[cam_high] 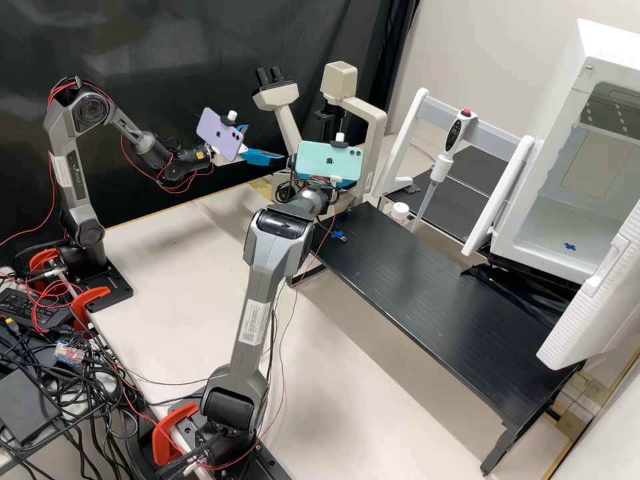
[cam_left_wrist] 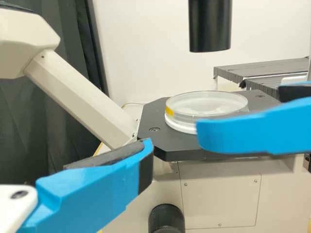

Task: Move the petri dish to the microscope

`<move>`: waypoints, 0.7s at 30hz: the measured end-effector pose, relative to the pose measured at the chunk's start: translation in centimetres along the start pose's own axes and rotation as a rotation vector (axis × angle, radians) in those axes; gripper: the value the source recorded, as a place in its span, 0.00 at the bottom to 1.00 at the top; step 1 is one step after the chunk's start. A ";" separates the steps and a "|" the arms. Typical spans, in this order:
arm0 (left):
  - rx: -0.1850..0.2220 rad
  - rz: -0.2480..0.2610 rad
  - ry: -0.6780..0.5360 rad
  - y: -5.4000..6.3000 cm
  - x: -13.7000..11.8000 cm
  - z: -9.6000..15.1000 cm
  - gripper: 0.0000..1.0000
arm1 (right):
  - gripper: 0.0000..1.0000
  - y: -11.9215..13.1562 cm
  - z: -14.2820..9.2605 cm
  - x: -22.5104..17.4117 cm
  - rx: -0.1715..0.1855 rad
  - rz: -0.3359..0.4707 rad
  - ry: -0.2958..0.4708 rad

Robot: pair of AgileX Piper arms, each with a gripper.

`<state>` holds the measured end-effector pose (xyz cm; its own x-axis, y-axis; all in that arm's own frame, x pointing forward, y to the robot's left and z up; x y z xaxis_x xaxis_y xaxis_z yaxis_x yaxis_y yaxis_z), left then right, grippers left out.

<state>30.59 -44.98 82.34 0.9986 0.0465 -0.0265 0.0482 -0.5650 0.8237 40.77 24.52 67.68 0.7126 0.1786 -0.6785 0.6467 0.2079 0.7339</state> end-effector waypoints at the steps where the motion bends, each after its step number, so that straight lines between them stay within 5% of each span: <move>1: 0.000 0.000 0.000 0.0 0.0 0.0 1.00 | 1.00 0.3 -0.2 -0.9 0.010 0.004 0.011; 11: 0.000 0.000 0.000 0.0 0.0 0.0 1.00 | 1.00 -0.3 -1.0 -11.3 -0.058 -0.039 0.124; 16: 0.000 0.000 0.000 0.0 0.0 0.0 1.00 | 1.00 -0.5 0.4 -15.5 -0.058 -0.043 0.163; 21: 0.000 0.000 0.000 0.0 0.0 0.0 1.00 | 1.00 -0.9 3.3 -18.9 -0.030 -0.015 0.121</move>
<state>30.59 -44.98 82.34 0.9986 0.0465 -0.0265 0.0482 -0.5650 0.8237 27.59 17.79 79.99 0.6634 0.2896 -0.6900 0.6474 0.2403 0.7233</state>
